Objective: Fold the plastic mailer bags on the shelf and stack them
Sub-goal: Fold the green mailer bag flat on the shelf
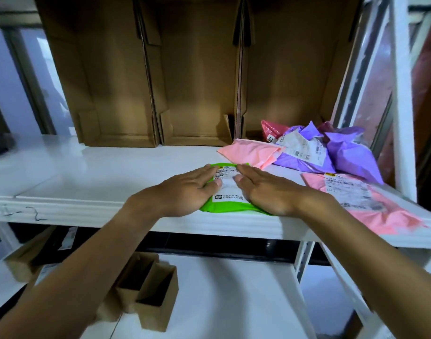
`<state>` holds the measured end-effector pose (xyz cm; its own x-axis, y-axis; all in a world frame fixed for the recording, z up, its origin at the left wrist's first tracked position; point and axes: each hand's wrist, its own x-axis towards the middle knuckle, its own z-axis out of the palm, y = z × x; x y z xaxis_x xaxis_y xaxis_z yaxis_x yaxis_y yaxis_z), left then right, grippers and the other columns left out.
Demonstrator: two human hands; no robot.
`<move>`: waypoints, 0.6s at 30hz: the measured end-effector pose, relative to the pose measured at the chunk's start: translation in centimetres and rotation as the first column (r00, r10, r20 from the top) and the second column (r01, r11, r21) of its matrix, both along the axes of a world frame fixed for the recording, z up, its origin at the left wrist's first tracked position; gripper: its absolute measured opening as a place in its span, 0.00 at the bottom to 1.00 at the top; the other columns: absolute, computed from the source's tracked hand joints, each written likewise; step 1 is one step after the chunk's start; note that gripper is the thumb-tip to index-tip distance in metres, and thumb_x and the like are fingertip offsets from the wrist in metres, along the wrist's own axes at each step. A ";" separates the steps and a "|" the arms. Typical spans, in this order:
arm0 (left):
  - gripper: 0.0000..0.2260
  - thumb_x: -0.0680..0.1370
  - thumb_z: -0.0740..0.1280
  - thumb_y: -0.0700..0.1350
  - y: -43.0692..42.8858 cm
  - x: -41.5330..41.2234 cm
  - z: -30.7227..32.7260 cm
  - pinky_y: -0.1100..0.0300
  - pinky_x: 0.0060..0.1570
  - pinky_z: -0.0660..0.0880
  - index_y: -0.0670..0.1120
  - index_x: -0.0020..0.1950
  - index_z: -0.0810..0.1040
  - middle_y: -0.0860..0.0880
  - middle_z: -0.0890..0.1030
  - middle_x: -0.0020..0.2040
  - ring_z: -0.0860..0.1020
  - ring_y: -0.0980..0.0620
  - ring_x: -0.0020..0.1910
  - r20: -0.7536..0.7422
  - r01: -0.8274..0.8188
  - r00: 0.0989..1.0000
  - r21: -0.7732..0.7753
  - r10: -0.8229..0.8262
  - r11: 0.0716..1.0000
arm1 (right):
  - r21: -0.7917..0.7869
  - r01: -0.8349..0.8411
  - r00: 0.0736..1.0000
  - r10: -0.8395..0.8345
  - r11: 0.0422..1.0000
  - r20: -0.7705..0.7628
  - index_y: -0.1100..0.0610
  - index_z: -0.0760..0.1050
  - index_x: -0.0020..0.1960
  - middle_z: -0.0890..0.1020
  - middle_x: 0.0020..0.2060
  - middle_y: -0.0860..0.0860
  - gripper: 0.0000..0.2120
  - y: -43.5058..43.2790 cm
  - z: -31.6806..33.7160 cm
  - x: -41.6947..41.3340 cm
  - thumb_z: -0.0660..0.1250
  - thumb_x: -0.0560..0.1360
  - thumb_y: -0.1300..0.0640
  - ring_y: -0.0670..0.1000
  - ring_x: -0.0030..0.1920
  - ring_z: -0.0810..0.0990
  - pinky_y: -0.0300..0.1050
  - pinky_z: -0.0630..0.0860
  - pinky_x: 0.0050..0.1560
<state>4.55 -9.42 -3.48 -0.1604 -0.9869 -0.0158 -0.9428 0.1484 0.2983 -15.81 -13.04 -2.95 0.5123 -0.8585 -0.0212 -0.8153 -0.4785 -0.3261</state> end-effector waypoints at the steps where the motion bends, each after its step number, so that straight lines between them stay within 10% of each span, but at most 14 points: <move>1: 0.28 0.84 0.47 0.62 0.1 0.2 0.0 0.68 0.71 0.42 0.56 0.82 0.47 0.59 0.46 0.82 0.45 0.62 0.79 -0.007 -0.003 1.000 -0.002 0.003 1.000 | 0.007 0.011 1.000 -0.011 1.000 0.004 0.47 0.46 0.82 0.47 0.81 0.42 0.28 0.1 -0.1 -0.4 0.43 0.84 0.40 0.43 0.80 0.46 0.45 0.46 0.78; 12: 0.22 0.84 0.50 0.61 0.1 0.3 -0.7 0.57 0.79 0.48 0.63 0.79 0.59 0.64 0.55 0.80 0.54 0.62 0.79 -0.319 -0.030 0.948 -0.107 -0.006 0.994 | -0.023 0.036 0.918 -0.024 0.999 0.396 0.43 0.60 0.78 0.61 0.77 0.38 0.24 0.4 -0.5 -1.4 0.48 0.84 0.41 0.42 0.77 0.58 0.34 0.51 0.68; 18: 0.27 0.75 0.49 0.74 -0.7 0.0 -0.2 0.51 0.79 0.50 0.75 0.74 0.56 0.69 0.56 0.78 0.55 0.61 0.79 -0.362 0.033 0.930 -0.090 -0.064 0.995 | -0.045 -0.040 0.946 0.052 0.998 0.319 0.51 0.67 0.76 0.67 0.75 0.44 0.20 0.1 -0.1 -0.9 0.51 0.85 0.54 0.44 0.75 0.63 0.36 0.56 0.73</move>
